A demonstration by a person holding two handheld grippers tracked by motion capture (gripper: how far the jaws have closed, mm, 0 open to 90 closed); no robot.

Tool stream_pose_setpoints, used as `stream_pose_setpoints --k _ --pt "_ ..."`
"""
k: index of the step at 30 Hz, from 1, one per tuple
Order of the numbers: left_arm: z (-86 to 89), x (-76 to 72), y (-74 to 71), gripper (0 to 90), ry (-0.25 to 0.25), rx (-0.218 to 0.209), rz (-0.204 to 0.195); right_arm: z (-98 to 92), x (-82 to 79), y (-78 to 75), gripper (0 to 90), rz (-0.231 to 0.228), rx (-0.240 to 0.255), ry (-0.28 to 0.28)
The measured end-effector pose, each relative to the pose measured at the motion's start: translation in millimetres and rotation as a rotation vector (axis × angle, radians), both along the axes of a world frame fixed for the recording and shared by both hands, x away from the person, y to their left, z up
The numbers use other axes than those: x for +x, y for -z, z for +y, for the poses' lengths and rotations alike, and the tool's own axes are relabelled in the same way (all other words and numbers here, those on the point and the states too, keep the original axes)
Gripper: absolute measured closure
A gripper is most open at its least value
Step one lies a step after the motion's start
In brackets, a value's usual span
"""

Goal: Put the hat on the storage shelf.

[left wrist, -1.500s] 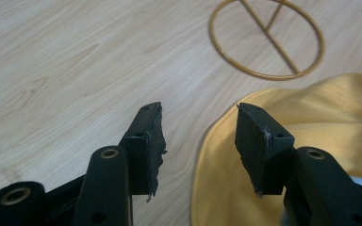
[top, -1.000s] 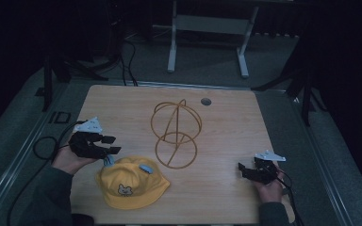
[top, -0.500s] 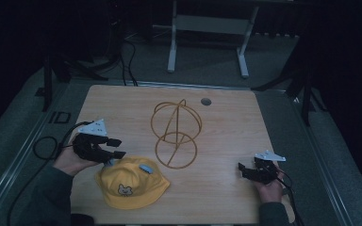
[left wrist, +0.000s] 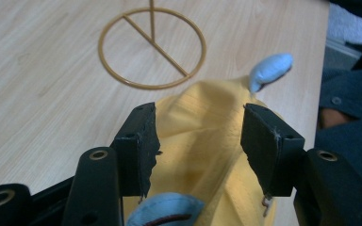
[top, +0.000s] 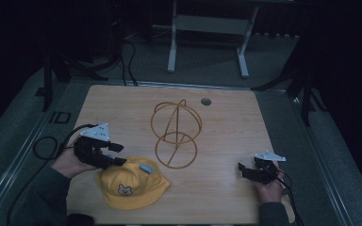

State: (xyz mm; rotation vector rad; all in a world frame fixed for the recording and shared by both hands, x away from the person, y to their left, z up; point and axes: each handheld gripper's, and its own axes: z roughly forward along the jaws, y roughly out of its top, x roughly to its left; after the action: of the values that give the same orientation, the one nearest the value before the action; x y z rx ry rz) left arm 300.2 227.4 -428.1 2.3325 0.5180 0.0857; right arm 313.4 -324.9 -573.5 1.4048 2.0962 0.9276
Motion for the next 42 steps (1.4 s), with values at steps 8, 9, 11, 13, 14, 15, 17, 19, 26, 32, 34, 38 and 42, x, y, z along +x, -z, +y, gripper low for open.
stream_pose_setpoints --k 8,9,11,13,14,15,17,19,26,32,34,38,42 --pt "-7.4 -0.7 -3.4 48.9 0.060 0.043 0.020 0.0 0.0 0.0 22.7 0.000 0.000 0.000" --pt "-8.6 -0.7 -3.3 49.4 0.063 0.053 0.020 0.0 0.0 0.0 22.7 0.001 0.000 0.000" --pt "-11.2 -0.3 -2.3 50.1 0.072 0.070 0.026 0.0 0.0 0.0 22.7 0.000 0.000 0.000" --pt "-13.9 0.2 -1.0 51.2 0.082 0.092 0.034 0.0 0.0 0.0 22.7 0.000 0.000 0.000" --pt "-15.6 0.3 0.0 51.5 0.086 0.099 0.036 0.0 0.0 0.0 22.7 0.000 0.000 0.000" --pt "-17.1 0.2 0.7 52.0 0.089 0.109 0.041 0.0 0.0 0.0 22.7 0.001 0.000 0.000" --pt "-19.6 0.6 2.1 52.1 0.099 0.125 0.047 0.0 0.0 0.0 22.7 0.000 0.000 0.000" --pt "-21.9 0.9 3.2 52.1 0.106 0.133 0.052 0.0 0.0 0.0 22.7 0.000 0.000 0.000" --pt "-29.4 4.7 4.8 53.6 0.140 0.203 0.076 0.0 0.0 -0.1 22.7 0.001 0.000 0.000" --pt "-33.9 8.8 5.0 55.7 0.173 0.251 0.108 0.0 0.0 -0.1 22.7 0.001 0.000 0.000" --pt "-35.7 8.8 6.5 56.7 0.179 0.267 0.115 0.0 0.0 -0.1 22.7 0.001 0.000 0.000" --pt "-40.5 10.5 10.9 58.4 0.186 0.315 0.114 0.0 0.0 0.0 22.7 0.000 0.000 0.000" --pt "-42.7 11.3 12.5 60.6 0.193 0.326 0.124 0.0 0.0 0.0 22.7 0.000 0.000 0.000"
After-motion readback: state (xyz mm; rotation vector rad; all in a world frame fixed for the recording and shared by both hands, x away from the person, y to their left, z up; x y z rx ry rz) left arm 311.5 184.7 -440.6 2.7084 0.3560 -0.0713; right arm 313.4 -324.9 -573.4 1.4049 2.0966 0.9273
